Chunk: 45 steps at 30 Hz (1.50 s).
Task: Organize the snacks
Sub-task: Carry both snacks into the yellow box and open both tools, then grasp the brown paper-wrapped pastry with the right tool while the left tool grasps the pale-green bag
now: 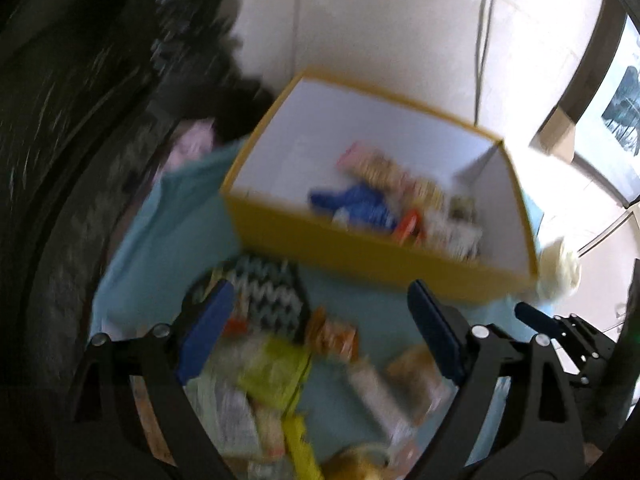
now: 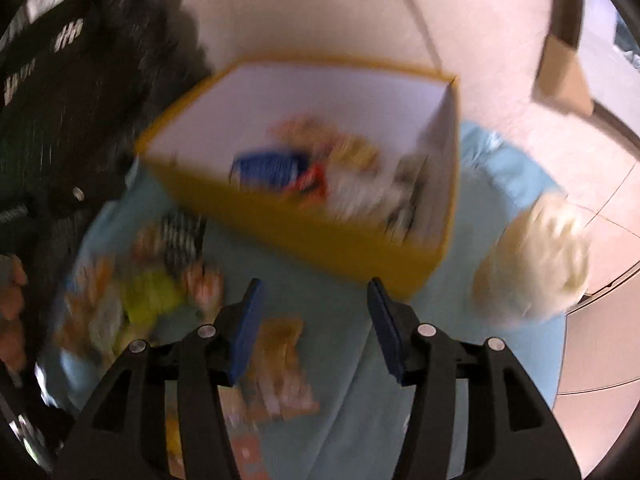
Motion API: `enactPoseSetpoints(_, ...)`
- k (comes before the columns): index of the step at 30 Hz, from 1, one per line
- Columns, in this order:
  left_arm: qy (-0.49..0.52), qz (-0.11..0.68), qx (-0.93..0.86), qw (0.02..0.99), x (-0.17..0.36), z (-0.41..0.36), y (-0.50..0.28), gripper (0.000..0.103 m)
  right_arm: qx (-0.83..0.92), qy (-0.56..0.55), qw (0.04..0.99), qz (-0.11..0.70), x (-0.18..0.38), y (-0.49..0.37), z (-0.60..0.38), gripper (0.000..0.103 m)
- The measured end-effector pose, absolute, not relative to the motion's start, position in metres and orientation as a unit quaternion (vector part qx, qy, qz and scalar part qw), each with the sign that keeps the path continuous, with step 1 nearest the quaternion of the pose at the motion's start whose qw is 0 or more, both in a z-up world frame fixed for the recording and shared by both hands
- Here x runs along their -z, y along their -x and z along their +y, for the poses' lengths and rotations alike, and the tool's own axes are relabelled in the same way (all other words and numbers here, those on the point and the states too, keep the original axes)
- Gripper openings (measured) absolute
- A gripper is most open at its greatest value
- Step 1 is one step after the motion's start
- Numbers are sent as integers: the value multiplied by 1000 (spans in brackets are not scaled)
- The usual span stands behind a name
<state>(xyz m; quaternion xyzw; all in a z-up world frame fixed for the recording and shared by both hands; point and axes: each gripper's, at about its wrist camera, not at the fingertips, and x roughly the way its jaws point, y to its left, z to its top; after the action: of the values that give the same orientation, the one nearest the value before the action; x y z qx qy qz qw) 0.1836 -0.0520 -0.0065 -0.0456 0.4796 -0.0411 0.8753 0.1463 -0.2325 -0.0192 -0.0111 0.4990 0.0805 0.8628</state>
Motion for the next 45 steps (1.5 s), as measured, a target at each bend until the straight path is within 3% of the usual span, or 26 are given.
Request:
enactPoseSetpoints(15, 22, 556, 7, 831, 71, 0, -94, 90, -96, 48, 814, 571, 90, -126, -187, 54)
enactPoseSetpoints(21, 32, 561, -11, 827, 76, 17, -93, 90, -85, 49, 800, 591, 105, -133, -183, 29)
enactPoseSetpoints(30, 75, 584, -20, 808, 96, 25, -108, 88, -73, -35, 811, 580, 73, -98, -234, 28)
enactPoseSetpoints(38, 46, 592, -30, 804, 115, 20, -130, 62, -69, -57, 809, 580, 64, -61, -255, 28)
enactPoseSetpoints(43, 36, 590, -12, 807, 118, 21, -131, 58, -82, -55, 812, 575, 59, -58, -242, 28)
enactPoseSetpoints(45, 31, 592, -6, 805, 119, 20, -127, 51, -91, -51, 815, 571, 54, -58, -235, 28)
